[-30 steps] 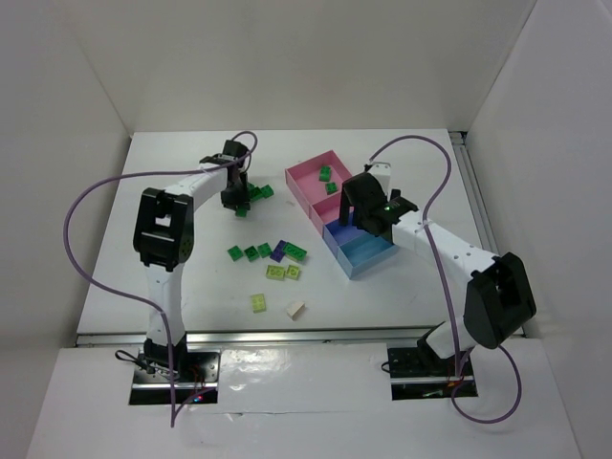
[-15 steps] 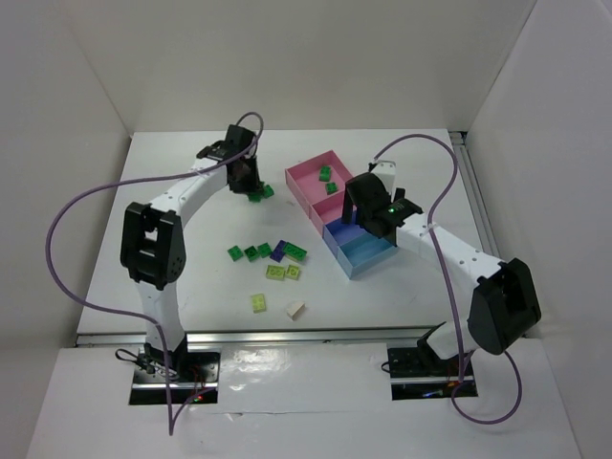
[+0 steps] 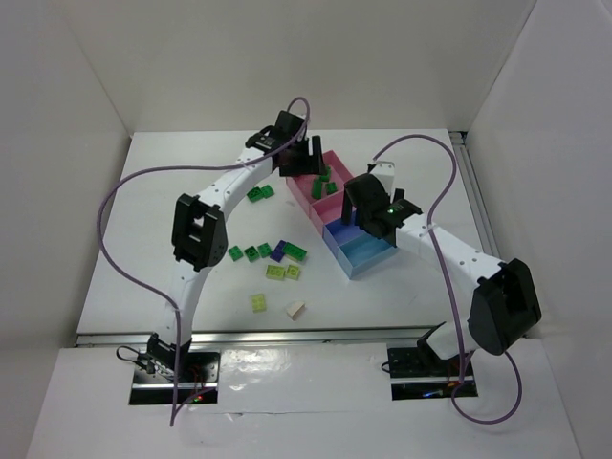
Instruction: Sort the legos into containers by color
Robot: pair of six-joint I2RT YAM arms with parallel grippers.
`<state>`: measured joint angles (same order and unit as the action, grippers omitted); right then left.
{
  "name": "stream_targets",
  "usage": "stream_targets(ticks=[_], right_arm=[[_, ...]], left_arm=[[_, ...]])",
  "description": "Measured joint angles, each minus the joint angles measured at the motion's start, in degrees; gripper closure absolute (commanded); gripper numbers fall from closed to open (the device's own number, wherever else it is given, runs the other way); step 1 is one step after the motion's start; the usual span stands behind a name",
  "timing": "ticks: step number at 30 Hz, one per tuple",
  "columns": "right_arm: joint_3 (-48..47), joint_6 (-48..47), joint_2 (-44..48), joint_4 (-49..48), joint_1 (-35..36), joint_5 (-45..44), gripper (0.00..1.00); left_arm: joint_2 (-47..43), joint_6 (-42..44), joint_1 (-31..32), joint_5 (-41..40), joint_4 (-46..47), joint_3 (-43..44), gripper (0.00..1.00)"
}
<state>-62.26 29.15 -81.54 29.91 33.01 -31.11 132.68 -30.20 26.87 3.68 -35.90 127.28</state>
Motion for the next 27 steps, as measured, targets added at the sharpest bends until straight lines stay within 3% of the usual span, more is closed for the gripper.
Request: stream_targets(ticks=[1, 6, 8, 14, 18, 22, 27], right_arm=[[0.0, 0.0, 0.1, 0.2, 0.0, -0.1, 0.00], [0.5, 0.2, 1.2, 0.3, 0.0, -0.2, 0.00], [0.9, 0.4, 1.7, 0.4, 0.0, -0.3, 0.00], [0.9, 0.4, 1.8, 0.5, 0.0, -0.6, 0.00], [0.9, 0.4, 1.5, 0.3, 0.1, -0.5, 0.00], [0.9, 0.4, 0.6, 0.3, 0.4, 0.0, 0.00], [0.9, 0.5, 0.5, 0.3, 0.5, 0.1, 0.00]], left_arm=[[1.1, -0.4, 0.0, 0.4, -0.2, 1.1, 0.16], [0.7, -1.6, 0.0, -1.4, -1.0, -0.3, 0.44], [-2.2, -1.3, -0.2, -4.5, -1.5, -4.5, 0.44], [-14.1, 1.9, -3.1, -11.8, -0.7, -22.4, 0.18], [-16.6, 3.5, -6.7, -13.9, 0.8, -29.6, 0.02], [-15.9, 5.7, -8.9, -14.6, 0.3, -31.9, 0.00], [-11.8, 8.2, -9.4, -14.2, 0.4, -27.6, 0.06]])
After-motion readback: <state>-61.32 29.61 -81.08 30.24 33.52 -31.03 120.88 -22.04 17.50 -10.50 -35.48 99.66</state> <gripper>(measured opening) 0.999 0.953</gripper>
